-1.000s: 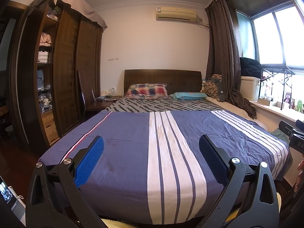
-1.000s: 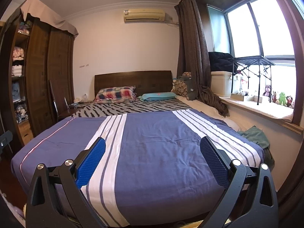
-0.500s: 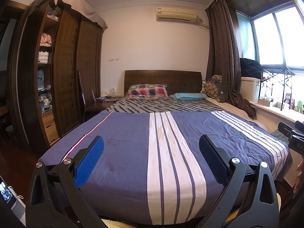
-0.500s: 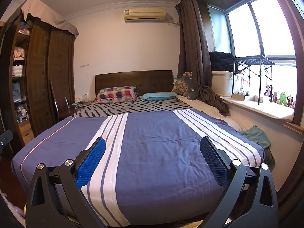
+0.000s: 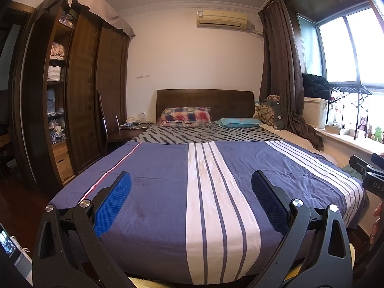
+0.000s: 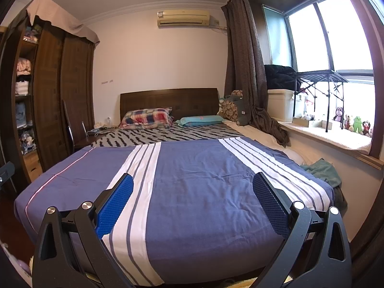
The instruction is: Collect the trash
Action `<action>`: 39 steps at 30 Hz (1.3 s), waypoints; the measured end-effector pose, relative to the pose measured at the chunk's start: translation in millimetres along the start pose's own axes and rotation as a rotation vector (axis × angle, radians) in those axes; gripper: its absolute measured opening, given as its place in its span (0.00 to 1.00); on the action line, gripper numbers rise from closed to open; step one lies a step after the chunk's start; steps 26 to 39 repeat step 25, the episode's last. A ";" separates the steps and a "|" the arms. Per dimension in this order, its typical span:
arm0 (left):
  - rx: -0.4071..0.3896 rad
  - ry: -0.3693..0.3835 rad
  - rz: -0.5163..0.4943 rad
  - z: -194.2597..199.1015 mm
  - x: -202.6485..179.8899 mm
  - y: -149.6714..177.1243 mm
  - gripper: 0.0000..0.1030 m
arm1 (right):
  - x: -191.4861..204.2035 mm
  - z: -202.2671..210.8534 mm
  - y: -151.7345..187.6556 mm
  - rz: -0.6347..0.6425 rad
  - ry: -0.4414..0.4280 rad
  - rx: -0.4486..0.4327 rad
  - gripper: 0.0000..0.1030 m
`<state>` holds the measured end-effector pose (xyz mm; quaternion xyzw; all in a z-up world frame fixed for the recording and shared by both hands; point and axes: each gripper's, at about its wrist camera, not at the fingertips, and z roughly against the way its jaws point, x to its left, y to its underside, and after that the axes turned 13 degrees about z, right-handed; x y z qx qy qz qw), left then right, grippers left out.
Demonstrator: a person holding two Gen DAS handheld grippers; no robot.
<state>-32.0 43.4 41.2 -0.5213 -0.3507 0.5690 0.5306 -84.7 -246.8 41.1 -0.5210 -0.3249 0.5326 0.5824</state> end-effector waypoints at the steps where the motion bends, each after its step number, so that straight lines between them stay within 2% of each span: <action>1: -0.002 -0.002 0.002 0.4 -0.2 -0.4 0.92 | 0.8 -0.1 0.5 0.002 0.002 0.002 0.97; 5: -0.011 -0.021 -0.012 1.4 -1.6 -0.9 0.92 | 1.7 -1.2 0.2 0.001 0.001 0.005 0.97; 18: 0.011 -0.005 0.003 -4.6 1.9 1.0 0.92 | 2.3 -5.3 0.5 0.008 0.002 0.006 0.97; 25: 0.041 -0.019 0.022 -34.5 10.0 -4.1 0.92 | -1.0 -32.0 -1.5 0.036 0.000 0.006 0.97; 39: 0.041 -0.019 0.022 -34.5 10.0 -4.1 0.92 | -1.0 -32.0 -1.5 0.036 0.000 0.006 0.97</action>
